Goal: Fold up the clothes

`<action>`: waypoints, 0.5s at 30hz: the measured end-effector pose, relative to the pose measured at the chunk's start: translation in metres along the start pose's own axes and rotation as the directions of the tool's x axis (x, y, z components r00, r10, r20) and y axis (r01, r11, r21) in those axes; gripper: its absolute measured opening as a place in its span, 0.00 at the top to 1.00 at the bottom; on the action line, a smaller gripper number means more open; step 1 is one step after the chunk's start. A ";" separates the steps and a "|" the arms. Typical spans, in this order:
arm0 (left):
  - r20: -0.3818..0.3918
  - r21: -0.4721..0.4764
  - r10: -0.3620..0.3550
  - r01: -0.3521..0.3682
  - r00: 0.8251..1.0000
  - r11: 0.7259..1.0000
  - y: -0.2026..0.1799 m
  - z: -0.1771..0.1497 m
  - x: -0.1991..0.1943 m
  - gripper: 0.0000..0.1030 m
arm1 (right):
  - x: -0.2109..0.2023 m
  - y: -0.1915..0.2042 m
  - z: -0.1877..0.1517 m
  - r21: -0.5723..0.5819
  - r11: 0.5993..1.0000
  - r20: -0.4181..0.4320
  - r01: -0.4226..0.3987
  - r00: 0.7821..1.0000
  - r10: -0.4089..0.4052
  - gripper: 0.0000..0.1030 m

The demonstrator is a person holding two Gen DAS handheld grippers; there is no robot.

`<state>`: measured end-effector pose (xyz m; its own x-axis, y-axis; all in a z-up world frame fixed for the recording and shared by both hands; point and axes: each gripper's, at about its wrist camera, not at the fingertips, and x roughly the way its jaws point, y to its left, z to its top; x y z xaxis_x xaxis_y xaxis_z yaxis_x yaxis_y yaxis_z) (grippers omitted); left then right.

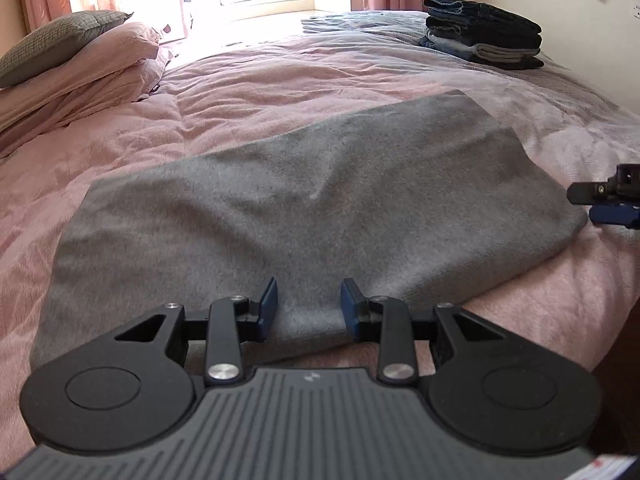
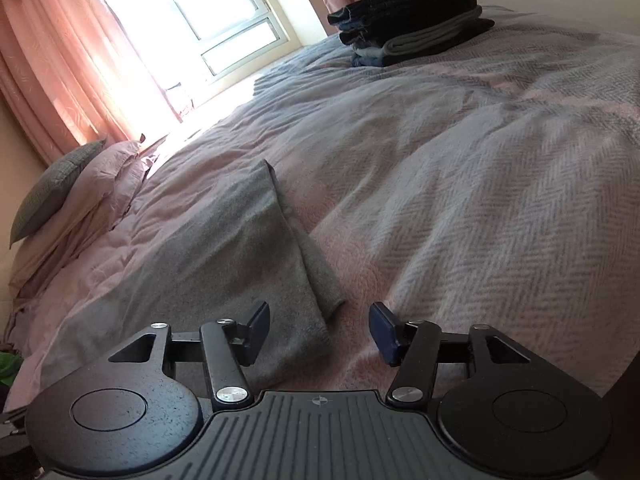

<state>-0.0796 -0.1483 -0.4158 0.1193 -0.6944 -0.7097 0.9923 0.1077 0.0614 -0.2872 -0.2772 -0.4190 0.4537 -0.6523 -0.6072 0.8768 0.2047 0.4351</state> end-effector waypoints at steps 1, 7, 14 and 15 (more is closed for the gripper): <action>-0.001 -0.010 -0.014 0.014 1.000 1.000 0.003 0.001 -0.004 0.72 | 0.000 0.000 0.004 -0.017 1.000 0.015 -0.014 1.000 0.014 0.42; 0.063 -0.171 -0.045 0.055 0.997 0.984 0.060 0.020 -0.014 0.70 | 0.051 -0.018 0.030 -0.007 0.987 -0.033 -0.159 0.987 0.159 0.39; 0.032 -0.414 -0.082 0.088 0.996 0.906 0.145 0.015 0.003 0.69 | 0.094 -0.040 0.048 0.091 0.905 -0.172 -0.417 0.888 0.426 0.43; 0.030 -0.444 -0.106 0.108 0.994 0.889 0.153 0.011 0.006 0.69 | 0.097 -0.043 0.047 0.122 0.891 -0.188 -0.438 0.871 0.454 0.47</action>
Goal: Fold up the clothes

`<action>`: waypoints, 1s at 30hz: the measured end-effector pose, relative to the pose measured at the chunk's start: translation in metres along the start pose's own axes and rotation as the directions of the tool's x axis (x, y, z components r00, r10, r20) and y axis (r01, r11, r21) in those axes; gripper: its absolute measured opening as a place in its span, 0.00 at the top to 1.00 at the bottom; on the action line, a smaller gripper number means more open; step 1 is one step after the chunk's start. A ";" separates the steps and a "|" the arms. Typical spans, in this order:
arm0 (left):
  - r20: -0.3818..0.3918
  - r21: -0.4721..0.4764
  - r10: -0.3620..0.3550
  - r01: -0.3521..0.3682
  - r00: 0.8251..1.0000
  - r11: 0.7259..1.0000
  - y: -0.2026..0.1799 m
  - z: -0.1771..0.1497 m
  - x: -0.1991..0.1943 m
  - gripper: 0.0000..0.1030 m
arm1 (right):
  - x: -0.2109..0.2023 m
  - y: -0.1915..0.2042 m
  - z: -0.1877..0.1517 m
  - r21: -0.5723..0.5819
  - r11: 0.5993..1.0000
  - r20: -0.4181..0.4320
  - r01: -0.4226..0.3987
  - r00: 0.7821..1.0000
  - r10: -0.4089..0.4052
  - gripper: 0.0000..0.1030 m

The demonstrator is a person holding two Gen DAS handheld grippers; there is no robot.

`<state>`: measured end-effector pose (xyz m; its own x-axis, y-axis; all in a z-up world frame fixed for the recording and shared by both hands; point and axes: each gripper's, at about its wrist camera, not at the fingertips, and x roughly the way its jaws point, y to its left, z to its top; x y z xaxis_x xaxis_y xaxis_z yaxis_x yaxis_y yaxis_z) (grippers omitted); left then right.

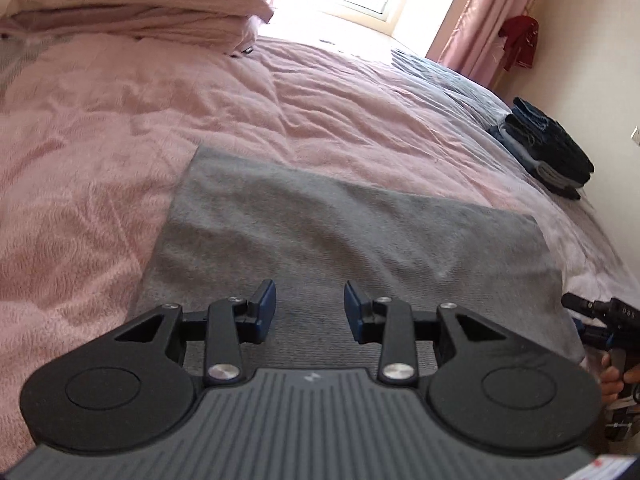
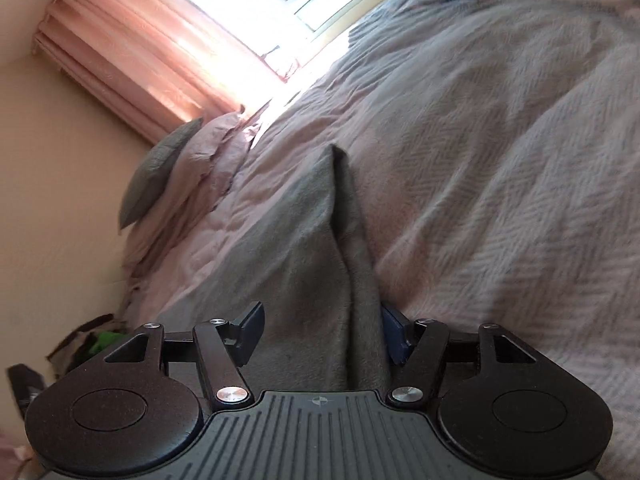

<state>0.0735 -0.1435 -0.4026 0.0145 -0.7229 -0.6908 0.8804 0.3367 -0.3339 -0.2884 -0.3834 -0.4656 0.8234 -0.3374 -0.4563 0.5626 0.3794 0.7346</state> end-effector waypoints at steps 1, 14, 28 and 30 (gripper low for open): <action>-0.008 -0.033 -0.022 0.022 1.000 0.999 0.008 -0.001 0.001 0.69 | 0.000 -0.003 -0.001 0.011 1.000 -0.003 -0.007 1.000 0.007 0.57; 0.041 -0.071 -0.072 0.075 0.997 0.995 0.043 0.003 -0.021 0.69 | 0.002 0.159 0.016 -0.179 0.861 0.098 0.477 0.879 -0.467 0.94; 0.131 -0.267 0.001 0.034 0.991 0.963 0.146 -0.011 -0.110 0.69 | 0.203 0.418 -0.209 -0.893 0.261 0.238 0.367 0.877 -0.417 0.81; 0.121 -0.296 0.018 0.019 0.992 0.955 0.157 -0.016 -0.114 0.69 | 0.238 0.400 -0.239 -0.931 0.275 0.089 0.239 0.881 -0.465 0.53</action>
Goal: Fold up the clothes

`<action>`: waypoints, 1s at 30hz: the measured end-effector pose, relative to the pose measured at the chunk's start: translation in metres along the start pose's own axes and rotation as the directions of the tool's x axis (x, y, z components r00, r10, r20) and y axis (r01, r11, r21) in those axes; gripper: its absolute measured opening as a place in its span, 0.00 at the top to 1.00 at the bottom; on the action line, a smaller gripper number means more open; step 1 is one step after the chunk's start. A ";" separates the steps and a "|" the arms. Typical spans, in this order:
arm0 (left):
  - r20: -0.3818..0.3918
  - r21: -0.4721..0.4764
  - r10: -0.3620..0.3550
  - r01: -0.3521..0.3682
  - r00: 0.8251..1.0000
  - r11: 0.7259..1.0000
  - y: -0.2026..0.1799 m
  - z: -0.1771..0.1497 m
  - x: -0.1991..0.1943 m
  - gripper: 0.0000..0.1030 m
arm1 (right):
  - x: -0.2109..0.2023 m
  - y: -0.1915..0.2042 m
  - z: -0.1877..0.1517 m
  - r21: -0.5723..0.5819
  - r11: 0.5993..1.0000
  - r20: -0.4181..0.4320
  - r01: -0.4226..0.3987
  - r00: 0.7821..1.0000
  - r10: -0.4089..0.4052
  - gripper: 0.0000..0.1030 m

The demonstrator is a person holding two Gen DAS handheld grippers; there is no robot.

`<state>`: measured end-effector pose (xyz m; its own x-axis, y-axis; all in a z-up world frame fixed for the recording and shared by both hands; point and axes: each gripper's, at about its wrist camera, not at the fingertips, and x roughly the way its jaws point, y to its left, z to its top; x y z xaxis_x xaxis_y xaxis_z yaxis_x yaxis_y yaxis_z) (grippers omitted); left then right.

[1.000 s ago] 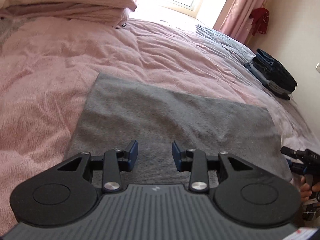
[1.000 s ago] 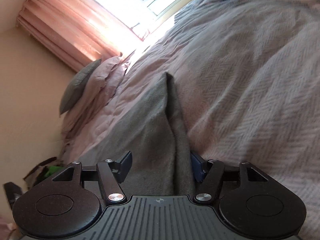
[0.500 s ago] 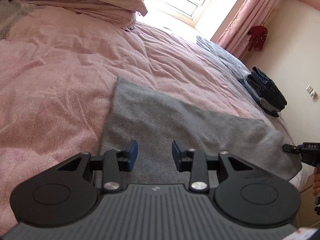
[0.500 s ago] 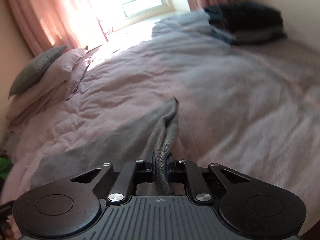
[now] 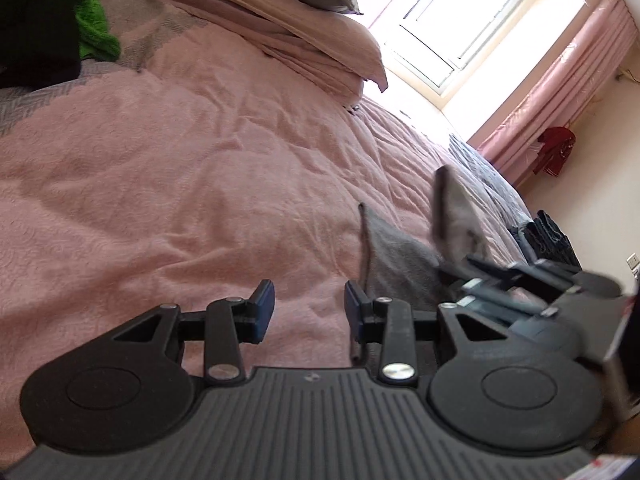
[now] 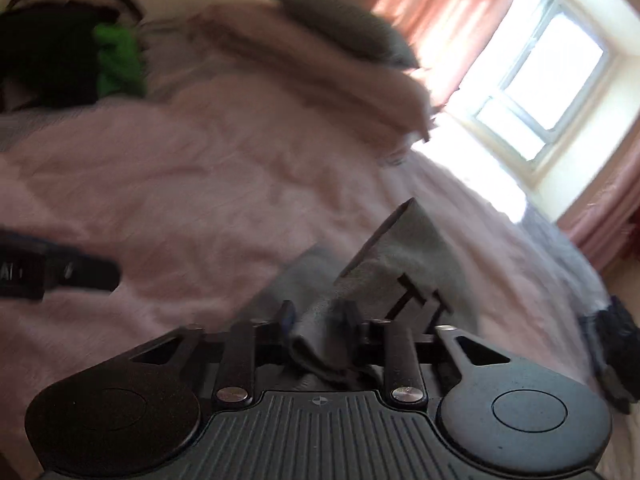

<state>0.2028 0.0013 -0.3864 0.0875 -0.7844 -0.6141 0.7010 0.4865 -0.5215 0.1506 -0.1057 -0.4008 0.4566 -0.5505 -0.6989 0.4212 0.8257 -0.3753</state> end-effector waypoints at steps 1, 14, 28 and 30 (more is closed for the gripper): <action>-0.005 -0.015 0.003 -0.003 1.000 1.000 0.005 -0.001 -0.003 0.69 | 0.010 0.010 -0.009 -0.002 0.999 -0.038 -0.050 0.998 0.050 0.52; -0.112 0.036 -0.220 0.225 0.969 0.974 -0.043 0.020 0.064 0.69 | -0.049 -0.172 -0.093 0.614 0.789 0.072 -0.015 0.997 -0.037 0.56; -0.300 0.031 -0.245 0.266 0.922 0.963 -0.068 0.043 0.176 0.66 | 0.035 -0.231 -0.148 0.841 0.527 0.067 -0.121 0.990 0.121 0.60; -0.317 0.030 -0.264 0.288 0.911 0.957 -0.068 0.042 0.177 0.65 | 0.036 -0.232 -0.149 0.842 0.524 0.074 -0.131 0.989 0.128 0.60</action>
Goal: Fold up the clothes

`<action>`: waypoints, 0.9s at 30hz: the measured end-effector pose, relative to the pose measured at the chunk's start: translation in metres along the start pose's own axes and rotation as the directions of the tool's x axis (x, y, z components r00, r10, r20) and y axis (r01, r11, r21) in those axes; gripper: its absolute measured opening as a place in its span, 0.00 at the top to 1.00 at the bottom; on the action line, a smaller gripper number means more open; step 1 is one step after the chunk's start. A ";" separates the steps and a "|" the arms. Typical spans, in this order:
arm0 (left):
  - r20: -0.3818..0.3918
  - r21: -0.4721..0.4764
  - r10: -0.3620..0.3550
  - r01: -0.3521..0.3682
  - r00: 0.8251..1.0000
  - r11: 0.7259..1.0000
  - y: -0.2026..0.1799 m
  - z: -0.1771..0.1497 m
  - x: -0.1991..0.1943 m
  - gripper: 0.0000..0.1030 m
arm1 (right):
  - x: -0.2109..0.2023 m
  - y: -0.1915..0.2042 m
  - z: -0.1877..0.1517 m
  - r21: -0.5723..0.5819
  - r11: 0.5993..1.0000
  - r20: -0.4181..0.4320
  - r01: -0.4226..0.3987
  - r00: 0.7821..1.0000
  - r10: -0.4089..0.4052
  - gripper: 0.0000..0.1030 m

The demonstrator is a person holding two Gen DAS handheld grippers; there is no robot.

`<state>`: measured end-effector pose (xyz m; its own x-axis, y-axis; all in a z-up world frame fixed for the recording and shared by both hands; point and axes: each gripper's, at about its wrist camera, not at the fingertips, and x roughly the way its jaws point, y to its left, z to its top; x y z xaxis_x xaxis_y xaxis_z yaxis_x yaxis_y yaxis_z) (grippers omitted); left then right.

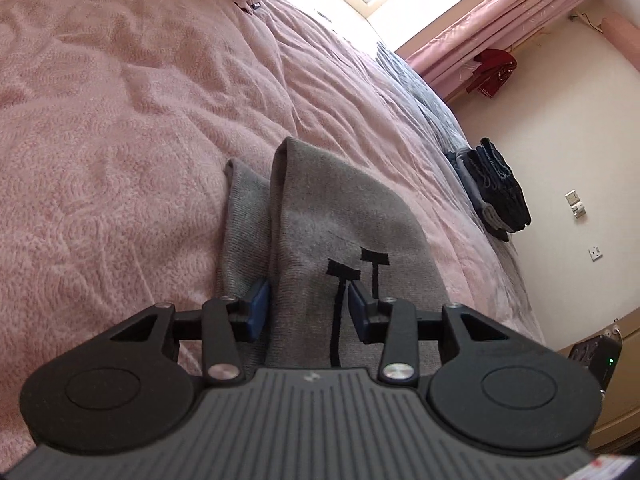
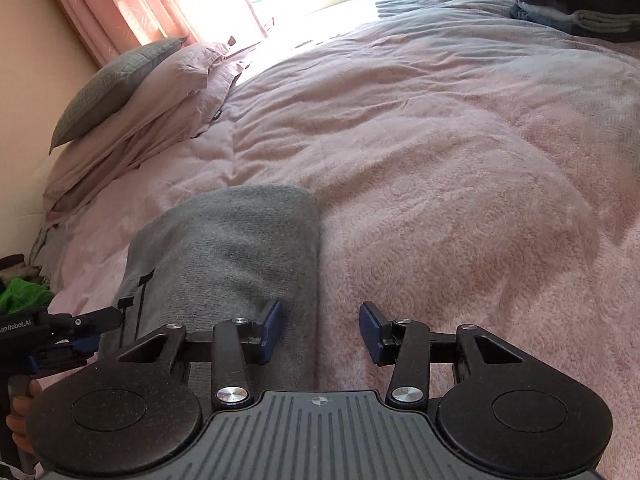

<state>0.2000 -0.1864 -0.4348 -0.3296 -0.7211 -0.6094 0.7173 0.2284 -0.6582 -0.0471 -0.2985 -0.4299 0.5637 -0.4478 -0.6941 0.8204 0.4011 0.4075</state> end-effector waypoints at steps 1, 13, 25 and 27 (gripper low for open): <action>-0.010 0.002 -0.003 0.003 1.000 1.000 0.001 -0.001 0.001 0.66 | 0.003 -0.001 0.001 0.007 1.000 -0.003 -0.007 1.000 0.007 0.60; 0.168 0.099 0.080 -0.098 0.983 0.990 -0.014 -0.013 -0.053 0.97 | 0.007 0.050 -0.003 -0.204 0.979 0.013 0.004 1.000 -0.001 0.80; 0.241 0.198 0.205 -0.255 0.949 0.946 -0.022 0.010 -0.057 0.89 | 0.003 0.059 0.016 -0.331 0.943 0.135 0.040 0.991 0.005 0.80; 0.227 0.236 0.198 -0.251 0.954 0.939 -0.034 0.022 -0.045 0.89 | 0.012 0.067 0.027 -0.365 0.931 0.125 0.000 0.991 0.049 0.80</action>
<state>0.2036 -0.1764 -0.3753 -0.0334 -0.7909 -0.6111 0.9008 0.2410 -0.3611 0.0174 -0.2984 -0.3954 0.6106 -0.5237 -0.5940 0.7287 0.6653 0.1624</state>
